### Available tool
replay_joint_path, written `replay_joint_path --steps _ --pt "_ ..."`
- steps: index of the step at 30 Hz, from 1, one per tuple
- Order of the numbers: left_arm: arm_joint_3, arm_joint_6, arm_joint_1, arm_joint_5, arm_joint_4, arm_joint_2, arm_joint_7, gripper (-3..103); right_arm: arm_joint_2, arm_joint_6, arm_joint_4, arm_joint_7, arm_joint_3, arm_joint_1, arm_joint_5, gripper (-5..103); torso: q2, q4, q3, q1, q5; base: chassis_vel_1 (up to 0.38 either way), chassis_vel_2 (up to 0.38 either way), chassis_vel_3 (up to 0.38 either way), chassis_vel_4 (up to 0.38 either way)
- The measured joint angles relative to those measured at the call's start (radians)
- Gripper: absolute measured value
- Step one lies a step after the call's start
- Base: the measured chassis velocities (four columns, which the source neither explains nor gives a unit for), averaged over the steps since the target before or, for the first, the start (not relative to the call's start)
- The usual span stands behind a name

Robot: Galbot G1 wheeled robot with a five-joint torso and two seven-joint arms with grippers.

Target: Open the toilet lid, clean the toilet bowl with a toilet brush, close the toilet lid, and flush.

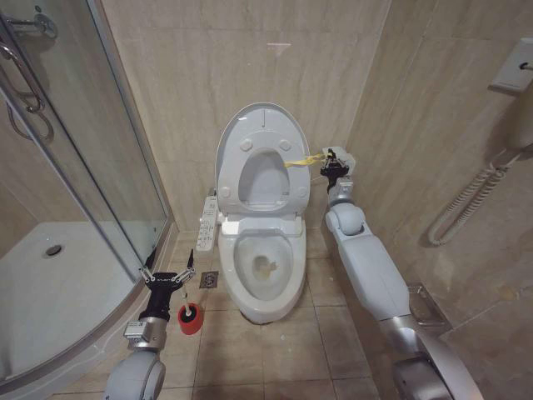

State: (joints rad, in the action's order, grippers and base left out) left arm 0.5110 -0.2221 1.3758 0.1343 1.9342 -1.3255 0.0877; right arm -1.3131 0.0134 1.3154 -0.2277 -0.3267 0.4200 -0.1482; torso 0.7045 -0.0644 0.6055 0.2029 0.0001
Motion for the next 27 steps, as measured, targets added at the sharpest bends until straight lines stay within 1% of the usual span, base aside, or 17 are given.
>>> replay_joint_path --steps 2,8,11,15,18,20,22,23,24,27 --pt "0.000 0.000 0.000 0.000 0.000 0.000 0.000 100 -0.001 0.004 0.001 0.002 0.000 0.000 -0.012 1 0.000 0.0003 0.000 0.000 0.0000 0.000 0.000 0.000 0.000" --pt "0.000 0.000 0.000 0.000 0.000 0.000 0.000 100 -0.004 0.006 -0.002 0.010 0.001 -0.001 -0.017 1 0.000 0.0002 0.000 0.000 -0.0001 -0.027 0.018 0.028 -0.023" --pt "0.000 0.000 0.000 0.000 0.000 0.000 0.000 100 -0.008 0.013 -0.002 -0.006 0.005 -0.003 -0.021 1 0.000 0.0006 0.000 0.000 0.0000 -0.100 0.100 0.097 -0.104" --pt "0.000 0.000 0.000 0.000 0.000 0.000 0.000 100 -0.009 0.039 -0.007 -0.002 0.003 -0.006 -0.022 1 0.000 0.0003 0.000 0.001 -0.0001 -0.136 0.123 0.141 -0.119" --pt "0.000 0.000 0.000 0.000 0.000 0.000 0.000 100 -0.008 0.039 -0.008 -0.011 0.002 -0.007 -0.016 1 0.000 0.0003 0.000 0.001 0.0000 -0.075 0.085 0.071 -0.084" --pt "0.000 0.000 0.000 0.000 0.000 0.000 0.000 100 -0.004 0.028 -0.007 -0.027 0.001 -0.012 -0.001 1 0.000 0.0008 0.000 0.000 -0.0001 0.000 0.000 0.000 0.000" --pt "0.000 0.000 0.000 0.000 0.000 0.000 0.000 100 -0.003 0.022 -0.007 -0.032 0.001 -0.014 0.004 1 0.000 0.0008 0.000 0.000 0.0000 0.000 0.000 0.000 0.000" --pt "0.000 0.000 0.000 0.000 0.000 0.000 0.000 100 0.000 -0.006 -0.007 -0.053 0.000 -0.021 0.028 1 0.000 0.0009 0.000 0.000 -0.0002 0.045 -0.060 -0.038 0.044" --pt "0.000 0.000 0.000 0.000 0.000 0.000 0.000 100 0.000 -0.006 -0.007 -0.053 0.000 -0.021 0.028 1 0.000 0.0009 0.000 0.000 -0.0002 0.045 -0.060 -0.038 0.044" --pt "0.000 0.000 0.000 0.000 0.000 0.000 0.000 100 0.006 -0.043 -0.022 -0.076 0.000 -0.031 0.068 1 0.000 0.0011 0.000 0.000 -0.0001 0.013 -0.020 -0.013 0.017"
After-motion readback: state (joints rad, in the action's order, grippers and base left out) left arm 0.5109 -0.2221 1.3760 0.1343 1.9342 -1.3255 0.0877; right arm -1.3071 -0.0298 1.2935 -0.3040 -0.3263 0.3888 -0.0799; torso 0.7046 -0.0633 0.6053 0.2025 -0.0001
